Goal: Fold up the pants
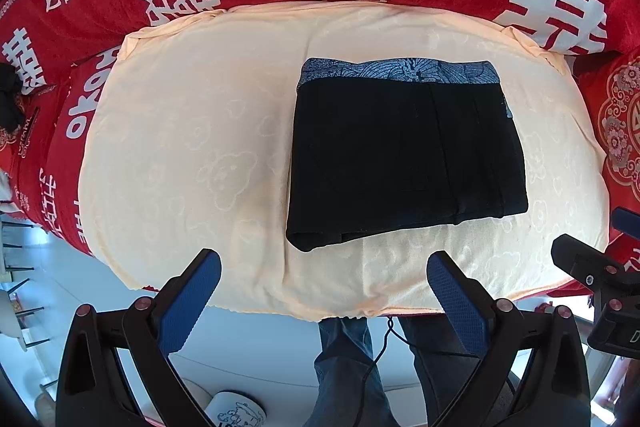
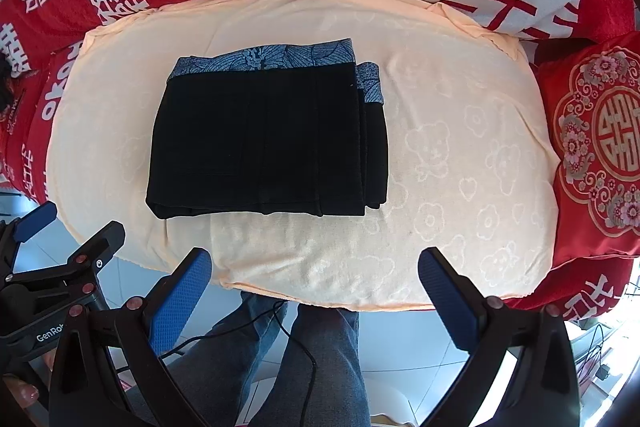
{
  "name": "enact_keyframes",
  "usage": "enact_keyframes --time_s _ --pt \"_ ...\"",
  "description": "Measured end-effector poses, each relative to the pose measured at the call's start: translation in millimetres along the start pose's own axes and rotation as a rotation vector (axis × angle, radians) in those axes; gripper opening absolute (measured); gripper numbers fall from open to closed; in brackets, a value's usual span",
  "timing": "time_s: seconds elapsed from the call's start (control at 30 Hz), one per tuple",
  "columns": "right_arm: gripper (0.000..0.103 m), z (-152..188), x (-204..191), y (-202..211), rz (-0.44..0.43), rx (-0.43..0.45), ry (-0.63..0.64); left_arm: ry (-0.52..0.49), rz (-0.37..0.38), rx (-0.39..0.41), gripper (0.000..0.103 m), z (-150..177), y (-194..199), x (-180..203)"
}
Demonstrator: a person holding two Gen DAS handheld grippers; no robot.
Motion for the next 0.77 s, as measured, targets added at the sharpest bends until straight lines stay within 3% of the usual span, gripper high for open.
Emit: enact_keyframes --time_s 0.77 --pt "0.103 -8.0 -8.1 -4.4 0.007 -0.009 0.018 -0.010 0.028 0.040 0.103 -8.4 1.4 -2.3"
Point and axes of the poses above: each gripper's, at about its wrist camera, not at the fingertips, and y roughly against the way its jaws point, x to its right, z to its underside, the point moved 5 cm from there along -y, roughly the way its jaws point
